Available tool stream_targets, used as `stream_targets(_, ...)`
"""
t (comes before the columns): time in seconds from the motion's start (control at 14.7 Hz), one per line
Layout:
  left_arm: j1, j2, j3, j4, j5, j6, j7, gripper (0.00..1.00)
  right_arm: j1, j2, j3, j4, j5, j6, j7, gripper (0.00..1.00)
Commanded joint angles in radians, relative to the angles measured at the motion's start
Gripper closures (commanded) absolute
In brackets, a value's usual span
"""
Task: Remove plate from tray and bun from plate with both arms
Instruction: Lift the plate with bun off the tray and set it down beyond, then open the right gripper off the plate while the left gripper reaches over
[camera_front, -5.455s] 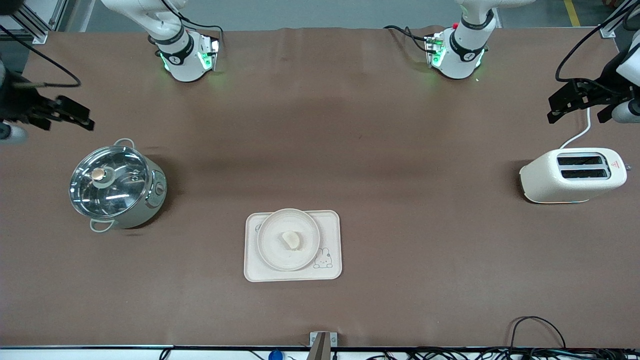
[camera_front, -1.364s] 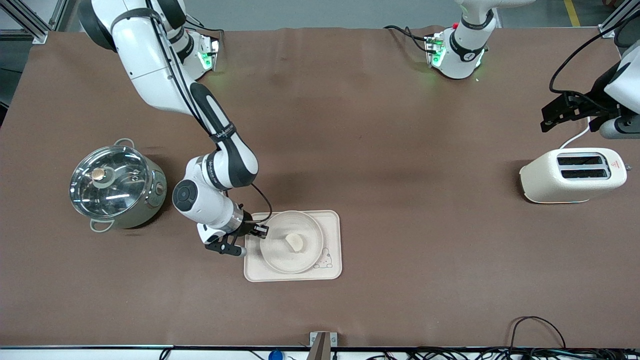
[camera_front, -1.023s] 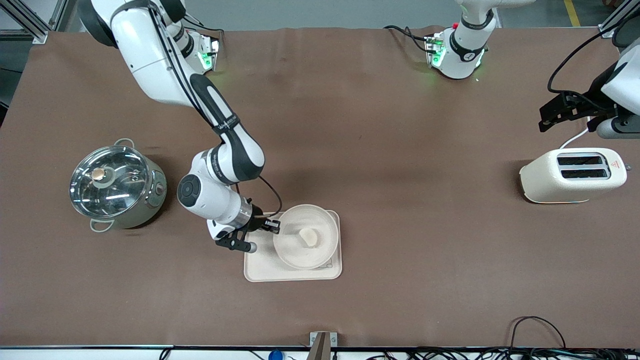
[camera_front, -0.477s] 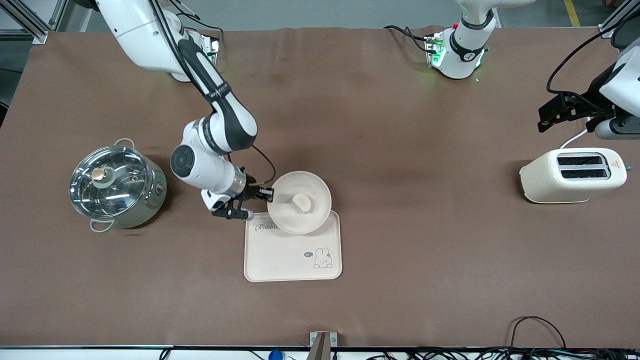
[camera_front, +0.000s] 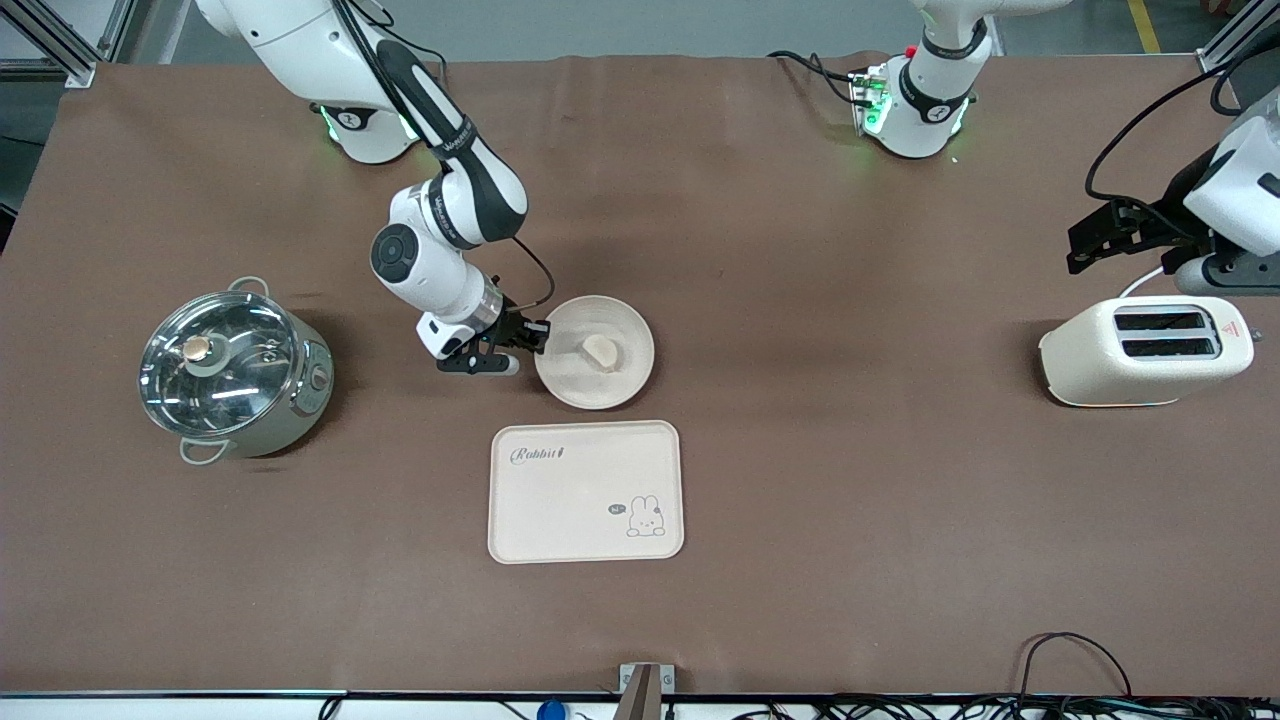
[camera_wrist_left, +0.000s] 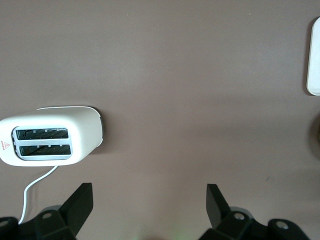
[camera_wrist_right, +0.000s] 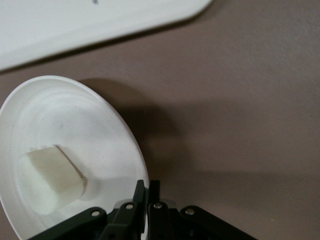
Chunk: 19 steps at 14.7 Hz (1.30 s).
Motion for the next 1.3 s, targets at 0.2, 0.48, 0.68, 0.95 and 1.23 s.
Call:
stream_targets(0.2,-0.008,0.044,-0.004,0.014,-0.012,0.02,-0.007,0.0,-0.023,-0.049,0.007,-0.065,0.072,0.005,-0.045,0.37)
stream_targets(0.48,-0.089,0.122,-0.052,0.014,-0.03,0.063,-0.043,0.0,-0.065,-0.059,0.004,-0.057,0.073,-0.014,-0.045,0.0)
stream_targets(0.68,-0.195,0.205,-0.06,0.016,-0.024,0.13,-0.265,0.0,-0.137,-0.104,0.001,-0.003,0.073,-0.127,-0.045,0.0)
stream_targets(0.95,-0.333,0.343,-0.06,0.017,-0.027,0.26,-0.431,0.0,-0.224,-0.198,0.0,-0.005,0.07,-0.244,-0.057,0.0)
stream_targets(1.23,-0.465,0.481,-0.058,0.017,-0.015,0.475,-0.589,0.0,-0.308,-0.284,-0.02,-0.008,0.041,-0.279,-0.071,0.0)
